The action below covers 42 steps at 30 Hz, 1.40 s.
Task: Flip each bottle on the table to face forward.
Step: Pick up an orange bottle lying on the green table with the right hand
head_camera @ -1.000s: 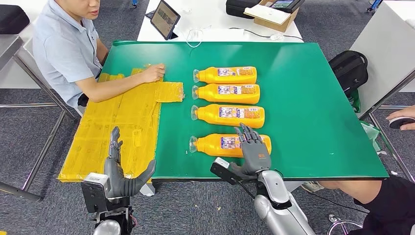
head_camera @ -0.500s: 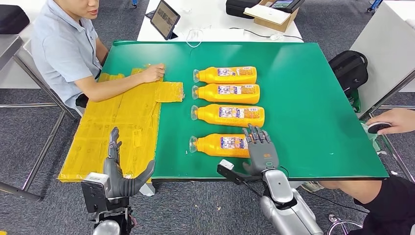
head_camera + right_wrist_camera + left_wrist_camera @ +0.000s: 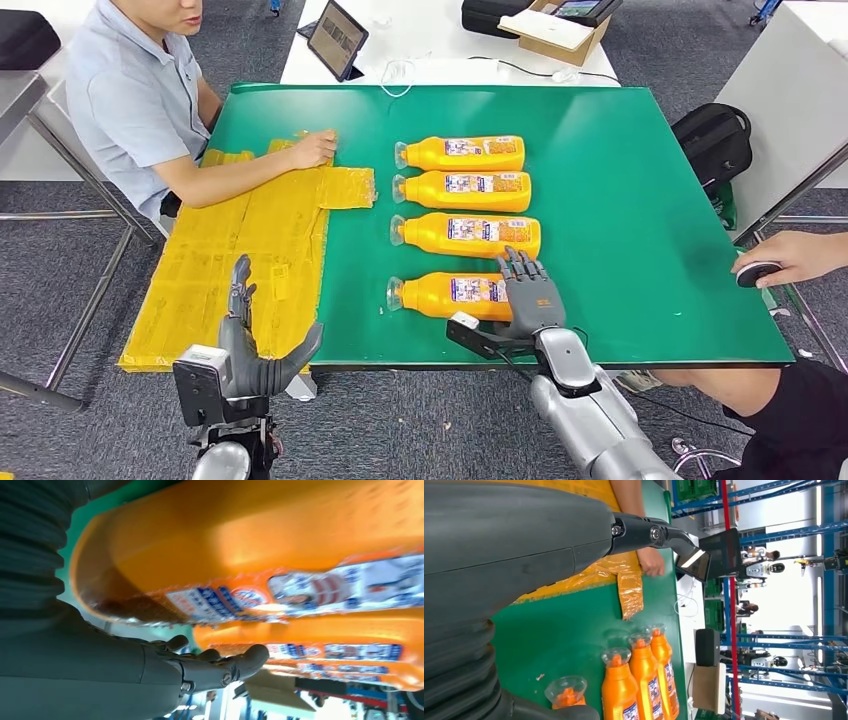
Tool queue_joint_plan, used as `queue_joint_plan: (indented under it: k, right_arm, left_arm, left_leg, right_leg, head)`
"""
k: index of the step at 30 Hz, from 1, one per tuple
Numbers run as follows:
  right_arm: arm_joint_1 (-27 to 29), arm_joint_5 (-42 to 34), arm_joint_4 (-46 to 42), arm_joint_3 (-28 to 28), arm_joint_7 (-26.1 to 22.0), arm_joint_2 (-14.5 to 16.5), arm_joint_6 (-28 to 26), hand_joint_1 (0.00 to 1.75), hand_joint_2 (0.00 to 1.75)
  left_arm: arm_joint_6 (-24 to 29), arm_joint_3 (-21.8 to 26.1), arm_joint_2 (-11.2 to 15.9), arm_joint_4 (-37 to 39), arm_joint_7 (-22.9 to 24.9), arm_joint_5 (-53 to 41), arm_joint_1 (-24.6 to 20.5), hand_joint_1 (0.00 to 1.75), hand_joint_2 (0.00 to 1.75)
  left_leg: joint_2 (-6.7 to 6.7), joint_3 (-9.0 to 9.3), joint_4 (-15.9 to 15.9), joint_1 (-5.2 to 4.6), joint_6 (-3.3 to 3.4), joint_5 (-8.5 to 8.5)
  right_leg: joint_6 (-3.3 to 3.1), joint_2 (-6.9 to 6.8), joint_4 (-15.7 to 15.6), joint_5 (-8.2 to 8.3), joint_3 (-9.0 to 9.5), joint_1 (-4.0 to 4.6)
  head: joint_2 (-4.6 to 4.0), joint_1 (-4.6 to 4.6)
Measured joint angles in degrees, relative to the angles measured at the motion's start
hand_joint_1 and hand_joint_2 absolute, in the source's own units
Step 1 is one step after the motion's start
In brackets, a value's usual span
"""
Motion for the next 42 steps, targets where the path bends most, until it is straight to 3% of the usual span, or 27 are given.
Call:
queue_joint_plan:
  k: [3, 4, 7, 8, 29, 33, 35, 38, 42]
  right_arm:
    - [-1.54, -1.57, 2.72, 0.00, -1.55, 0.69, -0.41, 0.03, 1.75]
    - [-2.04, -2.02, 3.57, 0.00, -1.82, 0.91, -0.51, 0.36, 1.75]
    - [-3.46, -3.13, 5.84, 0.00, -2.34, 1.46, 0.26, 1.64, 1.75]
    - [-3.90, -3.42, 6.54, 0.01, -2.49, 1.58, 1.03, 1.75, 1.75]
    - [-9.11, -9.15, 13.05, 2.14, -2.84, 1.13, 11.26, 1.74, 1.75]
    - [-9.10, -10.29, 13.22, 2.31, -3.42, 1.05, 11.36, 1.65, 1.75]
    - [-8.95, -12.66, 13.12, 2.30, -5.09, 1.04, 11.35, 1.68, 1.75]
    - [-7.04, -20.74, 10.71, 1.98, -11.55, 1.18, 10.60, 1.74, 1.75]
    - [0.83, -32.42, -0.22, 0.38, -17.77, 3.15, 7.57, 1.75, 1.75]
  left_arm:
    - [-0.11, -0.23, -0.14, 0.49, -0.01, 0.33, -0.43, 0.00, 1.75]
    - [-0.14, -0.31, -0.21, 0.65, -0.02, 0.39, -0.58, 0.00, 1.75]
    - [-0.36, -0.62, -0.30, 1.02, -0.04, 0.43, -0.82, 0.00, 1.75]
    - [-0.44, -0.71, -0.30, 1.10, -0.04, 0.45, -0.85, 0.00, 1.75]
    - [0.52, -1.09, -0.28, 1.40, -0.22, 0.70, -0.65, 0.00, 1.75]
    - [0.60, -1.09, -0.28, 1.40, -0.27, 0.85, -0.58, 0.00, 1.75]
    - [0.84, -1.09, -0.28, 1.40, -0.39, 0.99, -0.56, 0.00, 1.75]
    - [1.27, -1.09, -0.27, 1.40, -0.91, 1.47, -0.30, 0.00, 1.75]
    - [1.30, -1.10, -0.26, 1.40, -1.70, 2.85, 0.32, 0.00, 1.75]
  left_leg:
    - [0.01, 0.02, 0.00, 0.00, 0.00, 0.00]
    - [0.01, 0.03, 0.00, 0.00, 0.00, 0.01]
    - [0.01, 0.04, 0.00, 0.00, 0.00, 0.01]
    - [0.01, 0.05, 0.00, 0.00, 0.00, 0.01]
    - [-0.01, 0.55, 0.00, 0.00, 0.00, -0.02]
    - [-0.01, 0.67, 0.00, 0.00, 0.00, -0.03]
    - [0.00, 0.75, 0.00, 0.00, -0.01, -0.04]
    - [0.05, 0.93, -0.01, 0.03, -0.04, -0.17]
    - [0.18, 0.97, -0.02, 0.06, -0.06, -0.31]
  right_leg:
    - [0.00, 0.00, 0.00, 0.00, 0.02, 0.00]
    - [0.00, 0.00, 0.00, 0.01, 0.03, 0.00]
    - [0.00, 0.00, 0.00, 0.01, 0.04, 0.00]
    - [0.00, 0.01, 0.00, 0.01, 0.04, 0.00]
    - [-0.01, 0.00, -0.03, -0.03, 0.46, 0.00]
    - [-0.01, 0.00, -0.03, -0.03, 0.57, 0.00]
    - [-0.01, 0.00, -0.03, -0.03, 0.65, 0.00]
    - [-0.02, 0.09, -0.04, -0.04, 0.81, 0.03]
    - [-0.06, 0.25, -0.04, -0.07, 0.82, 0.08]
  head:
    - [0.00, 0.01]
    - [0.00, 0.01]
    - [0.00, 0.01]
    - [0.00, 0.01]
    - [0.00, 0.01]
    - [0.00, 0.00]
    - [0.00, 0.01]
    - [0.00, 0.03]
    - [0.00, 0.01]
